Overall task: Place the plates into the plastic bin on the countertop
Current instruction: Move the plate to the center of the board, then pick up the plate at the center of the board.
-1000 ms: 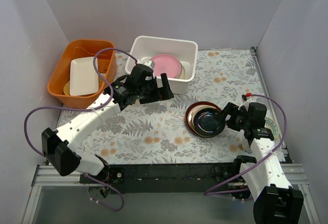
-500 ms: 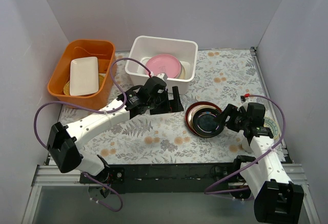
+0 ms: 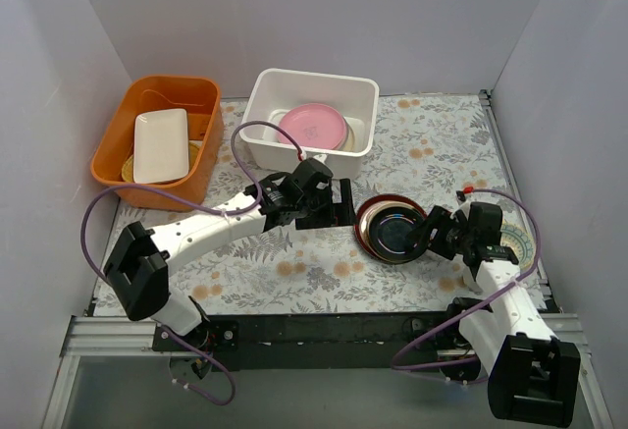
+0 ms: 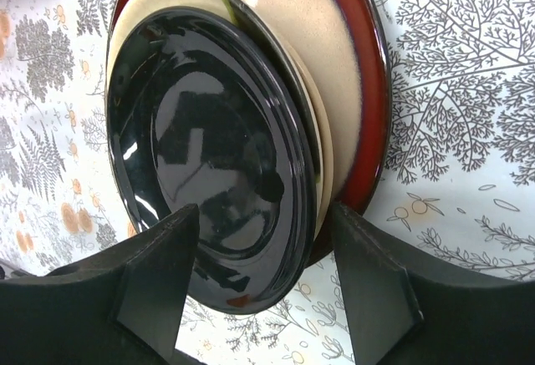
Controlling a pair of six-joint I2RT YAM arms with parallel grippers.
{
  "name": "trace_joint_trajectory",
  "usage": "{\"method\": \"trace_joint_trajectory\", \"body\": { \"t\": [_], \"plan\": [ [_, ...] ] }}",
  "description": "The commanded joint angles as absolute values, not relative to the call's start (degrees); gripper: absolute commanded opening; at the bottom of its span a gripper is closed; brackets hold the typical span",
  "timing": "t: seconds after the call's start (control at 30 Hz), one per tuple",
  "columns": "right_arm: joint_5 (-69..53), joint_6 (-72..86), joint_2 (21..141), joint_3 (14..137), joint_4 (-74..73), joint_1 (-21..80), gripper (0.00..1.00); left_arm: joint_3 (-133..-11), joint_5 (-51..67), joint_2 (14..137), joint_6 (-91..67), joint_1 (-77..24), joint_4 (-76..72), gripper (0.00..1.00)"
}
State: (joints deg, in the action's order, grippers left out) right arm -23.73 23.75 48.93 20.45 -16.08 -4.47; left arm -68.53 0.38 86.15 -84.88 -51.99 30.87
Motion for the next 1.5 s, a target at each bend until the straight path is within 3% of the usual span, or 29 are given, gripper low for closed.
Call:
{"method": "trace_joint_trajectory", "body": {
  "t": [0.0,0.37,0.63,1.0,1.1,1.23,1.47],
  "plan": [
    [-23.9,24.6,49.8,18.5,-12.7,-4.7,0.71,-66.5,-0.8,87.1,-86.1,-52.6,28.0,0.98],
    [-22.8,25.8,53.3,16.3,-9.1,-4.7,0.62,-62.6,-0.1,91.4,-89.0,-52.6,21.7,0.97],
    [-22.7,25.9,54.0,16.3,-8.9,-4.7,0.57,-64.9,-0.1,98.0,-90.3,-52.6,18.6,0.91],
    [-22.4,25.3,53.8,16.4,-9.4,-4.7,0.57,-72.3,-1.4,107.6,-89.4,-52.3,18.1,0.71],
    [-22.4,25.1,54.1,16.5,-9.3,-4.7,0.57,-73.7,-1.1,109.1,-89.6,-52.1,18.2,0.61],
    [-22.6,25.0,54.3,16.5,-9.2,-4.7,0.57,-74.3,-1.0,110.8,-90.3,-51.8,18.3,0.4],
    [-22.8,24.7,54.8,16.3,-9.0,-4.7,0.57,-74.0,-0.6,112.8,-90.9,-51.9,17.1,0.31]
  ]
}}
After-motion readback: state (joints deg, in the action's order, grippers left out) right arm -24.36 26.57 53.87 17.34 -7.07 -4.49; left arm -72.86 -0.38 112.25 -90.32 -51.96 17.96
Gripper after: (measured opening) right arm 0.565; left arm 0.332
